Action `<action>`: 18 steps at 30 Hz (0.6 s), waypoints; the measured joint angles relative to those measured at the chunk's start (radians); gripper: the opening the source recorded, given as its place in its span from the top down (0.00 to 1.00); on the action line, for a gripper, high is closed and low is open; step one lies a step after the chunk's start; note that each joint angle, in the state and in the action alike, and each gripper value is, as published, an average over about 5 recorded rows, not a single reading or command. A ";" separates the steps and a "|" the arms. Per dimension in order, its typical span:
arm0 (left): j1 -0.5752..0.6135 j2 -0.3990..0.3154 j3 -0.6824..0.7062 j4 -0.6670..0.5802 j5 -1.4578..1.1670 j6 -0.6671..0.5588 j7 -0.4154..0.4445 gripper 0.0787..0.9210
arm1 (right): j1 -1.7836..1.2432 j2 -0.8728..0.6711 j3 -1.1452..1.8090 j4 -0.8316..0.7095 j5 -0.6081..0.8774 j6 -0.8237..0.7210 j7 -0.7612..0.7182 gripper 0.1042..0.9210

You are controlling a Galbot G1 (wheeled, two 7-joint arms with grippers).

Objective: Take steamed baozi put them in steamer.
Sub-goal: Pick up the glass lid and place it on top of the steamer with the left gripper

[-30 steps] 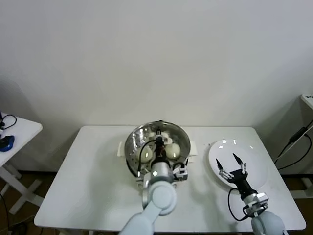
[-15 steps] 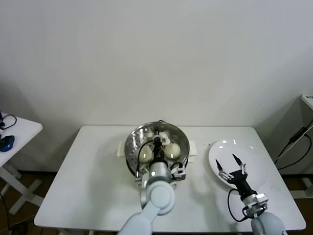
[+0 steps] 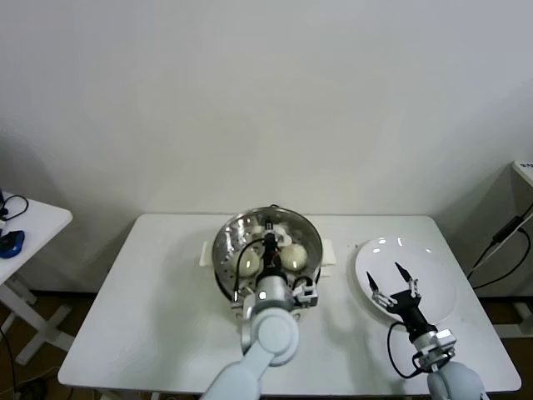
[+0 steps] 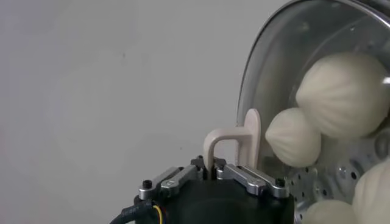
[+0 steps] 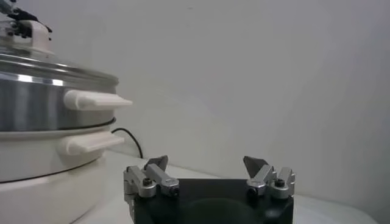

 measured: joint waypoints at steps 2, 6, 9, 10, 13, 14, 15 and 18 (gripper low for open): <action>0.001 0.000 -0.001 0.002 0.000 0.000 -0.001 0.91 | -0.001 0.000 0.001 0.000 0.000 0.000 -0.002 0.12; 0.002 0.001 -0.002 0.005 0.000 0.000 -0.001 0.91 | -0.001 0.002 0.001 -0.001 -0.001 0.001 -0.004 0.12; 0.002 0.001 -0.002 0.009 0.000 0.000 -0.002 0.91 | -0.001 0.004 0.001 -0.001 -0.003 0.001 -0.004 0.12; 0.002 0.001 -0.002 0.010 0.000 0.000 -0.002 0.91 | -0.001 0.005 0.001 -0.001 -0.003 0.001 -0.004 0.12; 0.002 0.000 -0.002 0.011 -0.001 0.000 -0.004 0.91 | -0.001 0.006 0.001 -0.001 -0.005 0.002 -0.005 0.12; 0.002 0.000 -0.003 0.011 -0.002 0.000 -0.004 0.91 | -0.001 0.006 0.002 -0.001 -0.005 0.002 -0.005 0.12; 0.002 0.000 -0.003 0.012 -0.003 0.000 -0.005 0.91 | -0.001 0.007 0.002 -0.001 -0.005 0.002 -0.005 0.12; 0.002 0.001 -0.005 0.010 -0.010 0.000 -0.006 0.91 | -0.001 0.007 0.003 -0.001 -0.006 0.003 -0.006 0.12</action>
